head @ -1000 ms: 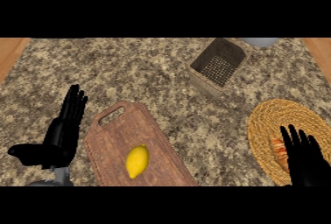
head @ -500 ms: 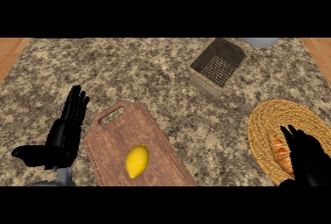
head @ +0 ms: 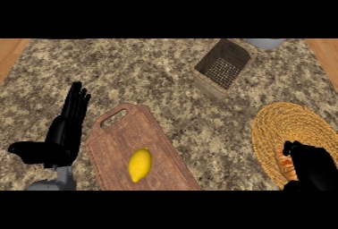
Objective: Pick the croissant from the placemat and place it in the basket
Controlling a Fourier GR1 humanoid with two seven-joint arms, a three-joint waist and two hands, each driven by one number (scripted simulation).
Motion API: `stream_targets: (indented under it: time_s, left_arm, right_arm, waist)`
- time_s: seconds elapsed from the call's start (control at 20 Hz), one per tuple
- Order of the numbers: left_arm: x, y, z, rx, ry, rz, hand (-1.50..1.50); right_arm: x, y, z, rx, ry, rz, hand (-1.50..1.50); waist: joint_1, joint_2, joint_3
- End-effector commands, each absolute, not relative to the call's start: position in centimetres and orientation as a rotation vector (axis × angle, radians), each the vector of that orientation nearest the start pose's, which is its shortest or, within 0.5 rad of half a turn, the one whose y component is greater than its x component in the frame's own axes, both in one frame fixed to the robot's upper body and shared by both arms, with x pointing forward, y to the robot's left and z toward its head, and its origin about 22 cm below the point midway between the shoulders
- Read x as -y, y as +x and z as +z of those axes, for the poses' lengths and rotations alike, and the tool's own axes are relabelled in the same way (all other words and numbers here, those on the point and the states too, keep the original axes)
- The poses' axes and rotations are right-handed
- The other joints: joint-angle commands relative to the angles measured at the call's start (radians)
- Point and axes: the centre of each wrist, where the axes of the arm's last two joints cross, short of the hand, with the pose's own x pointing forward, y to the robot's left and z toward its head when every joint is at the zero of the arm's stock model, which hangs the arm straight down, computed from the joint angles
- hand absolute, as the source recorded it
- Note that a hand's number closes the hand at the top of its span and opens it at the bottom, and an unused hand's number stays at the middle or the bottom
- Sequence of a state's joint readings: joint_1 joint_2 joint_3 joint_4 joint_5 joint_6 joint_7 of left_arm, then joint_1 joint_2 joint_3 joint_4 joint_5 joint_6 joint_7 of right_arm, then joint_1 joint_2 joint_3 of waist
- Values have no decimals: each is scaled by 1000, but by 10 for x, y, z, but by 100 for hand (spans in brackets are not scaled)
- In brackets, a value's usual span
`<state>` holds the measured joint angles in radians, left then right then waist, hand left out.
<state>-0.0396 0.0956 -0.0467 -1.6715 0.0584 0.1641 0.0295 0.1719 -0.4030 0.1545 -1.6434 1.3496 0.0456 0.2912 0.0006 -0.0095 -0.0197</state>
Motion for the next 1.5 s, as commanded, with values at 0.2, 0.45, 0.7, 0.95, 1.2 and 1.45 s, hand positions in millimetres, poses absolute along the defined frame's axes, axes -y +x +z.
stream_targets:
  time_s: [0.2, 0.45, 0.7, 0.95, 1.2, 1.45]
  left_arm:
    - [-237, 245, 29, 1664, 90, 52, 0]
    - [-219, 253, 41, 1711, 11, -2, 0]
    - [-208, 256, 45, 1714, -44, -56, 0]
    - [-196, 261, 42, 1714, -81, -91, 0]
    - [-188, 264, 42, 1708, -85, -106, 0]
    - [-183, 265, 40, 1697, -95, -105, 0]
  right_arm:
    - [302, 179, -23, 871, -1332, 1365, 150]
    - [164, 255, 14, 838, -1136, 994, 150]
    - [147, 295, 55, 842, -1233, 807, 150]
    - [113, 328, 108, 964, -1270, 575, 150]
    - [75, 341, 165, 1177, -1273, 331, 150]
    - [43, 353, 222, 1319, -1304, 192, 150]
  waist:
    - [-5, 9, 20]
    - [103, 42, 23]
    - [165, 52, 24]
    - [203, 54, 22]
    - [216, 43, 19]
    - [209, 38, 15]
